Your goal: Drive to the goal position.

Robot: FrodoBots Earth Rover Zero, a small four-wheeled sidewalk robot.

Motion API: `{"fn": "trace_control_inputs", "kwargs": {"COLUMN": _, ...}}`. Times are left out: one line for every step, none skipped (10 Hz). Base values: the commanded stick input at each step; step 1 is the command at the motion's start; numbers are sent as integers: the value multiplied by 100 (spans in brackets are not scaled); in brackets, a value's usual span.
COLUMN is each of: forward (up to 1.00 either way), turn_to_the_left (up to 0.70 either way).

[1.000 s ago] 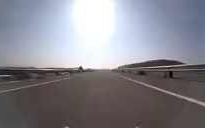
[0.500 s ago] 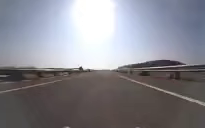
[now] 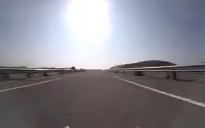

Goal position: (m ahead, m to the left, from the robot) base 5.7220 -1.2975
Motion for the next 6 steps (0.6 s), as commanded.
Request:
{"fn": "trace_control_inputs", "kwargs": {"forward": 100, "turn_to_the_left": 0}}
{"fn": "trace_control_inputs", "kwargs": {"forward": 100, "turn_to_the_left": 0}}
{"fn": "trace_control_inputs", "kwargs": {"forward": 100, "turn_to_the_left": 0}}
{"fn": "trace_control_inputs", "kwargs": {"forward": 100, "turn_to_the_left": 0}}
{"fn": "trace_control_inputs", "kwargs": {"forward": 100, "turn_to_the_left": 0}}
{"fn": "trace_control_inputs", "kwargs": {"forward": 100, "turn_to_the_left": 0}}
